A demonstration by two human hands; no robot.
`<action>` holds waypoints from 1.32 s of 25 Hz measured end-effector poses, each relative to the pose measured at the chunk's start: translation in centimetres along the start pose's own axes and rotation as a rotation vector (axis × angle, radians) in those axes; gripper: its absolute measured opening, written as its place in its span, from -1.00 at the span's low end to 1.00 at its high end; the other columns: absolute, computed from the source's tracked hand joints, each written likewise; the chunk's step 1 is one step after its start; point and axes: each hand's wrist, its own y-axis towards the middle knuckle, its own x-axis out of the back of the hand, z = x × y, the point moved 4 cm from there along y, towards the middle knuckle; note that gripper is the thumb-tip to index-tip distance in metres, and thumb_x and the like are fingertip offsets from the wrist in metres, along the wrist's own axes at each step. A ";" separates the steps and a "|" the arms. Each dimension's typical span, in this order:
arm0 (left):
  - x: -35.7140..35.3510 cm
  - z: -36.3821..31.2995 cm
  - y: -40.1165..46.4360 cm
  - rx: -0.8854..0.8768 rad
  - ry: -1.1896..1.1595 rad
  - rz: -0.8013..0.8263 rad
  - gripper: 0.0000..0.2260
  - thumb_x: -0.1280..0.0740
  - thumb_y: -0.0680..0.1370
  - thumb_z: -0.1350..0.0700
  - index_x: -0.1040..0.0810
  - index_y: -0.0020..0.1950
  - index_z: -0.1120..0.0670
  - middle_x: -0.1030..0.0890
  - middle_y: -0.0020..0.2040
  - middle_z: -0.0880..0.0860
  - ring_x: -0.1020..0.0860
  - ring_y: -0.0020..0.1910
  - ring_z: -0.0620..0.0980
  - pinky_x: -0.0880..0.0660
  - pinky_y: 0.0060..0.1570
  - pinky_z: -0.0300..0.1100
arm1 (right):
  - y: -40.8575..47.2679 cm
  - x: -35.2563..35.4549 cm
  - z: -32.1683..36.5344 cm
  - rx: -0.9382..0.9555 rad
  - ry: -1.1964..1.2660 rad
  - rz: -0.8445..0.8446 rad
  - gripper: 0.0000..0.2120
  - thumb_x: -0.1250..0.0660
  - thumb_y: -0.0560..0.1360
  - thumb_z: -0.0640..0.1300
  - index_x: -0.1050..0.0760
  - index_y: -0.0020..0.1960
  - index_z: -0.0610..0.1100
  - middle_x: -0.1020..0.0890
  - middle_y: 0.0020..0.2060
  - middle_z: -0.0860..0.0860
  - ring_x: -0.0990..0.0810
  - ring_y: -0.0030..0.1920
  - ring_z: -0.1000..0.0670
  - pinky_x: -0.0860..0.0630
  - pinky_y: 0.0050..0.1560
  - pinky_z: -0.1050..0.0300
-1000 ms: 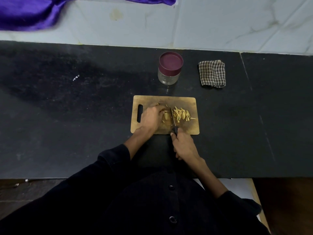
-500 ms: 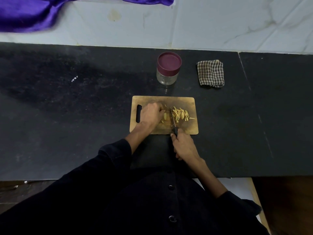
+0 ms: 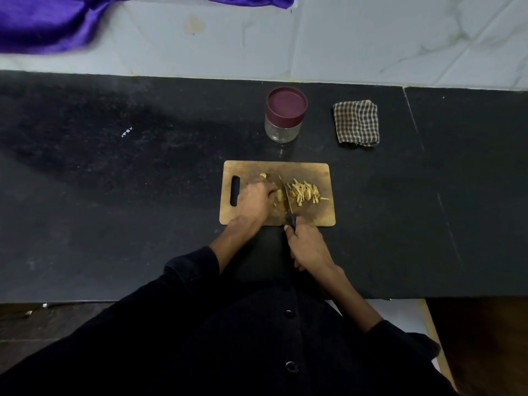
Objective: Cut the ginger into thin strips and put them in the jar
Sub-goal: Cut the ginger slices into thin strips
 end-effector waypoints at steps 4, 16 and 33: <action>-0.3 0.2 0.2 -0.002 0.008 -0.001 -0.85 -0.29 0.58 0.13 -0.65 0.05 0.08 -0.62 0.02 0.05 -0.59 -0.03 0.01 -0.55 -0.01 -0.05 | 0.1 0.0 0.3 0.016 -0.019 0.009 -0.82 -0.09 0.67 0.01 -0.34 0.10 -0.10 -0.62 -0.14 -0.14 -0.67 -0.19 -0.17 -0.63 -0.11 -0.24; -1.6 1.2 1.2 0.059 0.074 -0.037 -0.83 -0.32 0.56 0.06 -0.63 0.09 0.06 -0.65 -0.03 0.02 -0.62 -0.09 0.00 -0.56 -0.13 -0.14 | 0.1 -1.1 1.6 -0.038 -0.120 0.024 -0.84 -0.10 0.66 -0.11 -0.32 0.14 -0.19 -0.58 0.02 -0.20 -0.63 -0.04 -0.23 -0.60 -0.02 -0.22; -2.0 1.3 1.5 0.057 0.100 -0.043 -0.83 -0.32 0.56 0.08 -0.62 0.10 0.09 -0.64 0.00 0.05 -0.62 -0.05 0.05 -0.53 -0.09 -0.10 | -0.7 -0.5 1.3 -0.048 0.005 0.000 -0.80 -0.08 0.67 -0.02 -0.34 0.08 -0.14 -0.61 -0.13 -0.17 -0.67 -0.24 -0.19 -0.63 -0.16 -0.22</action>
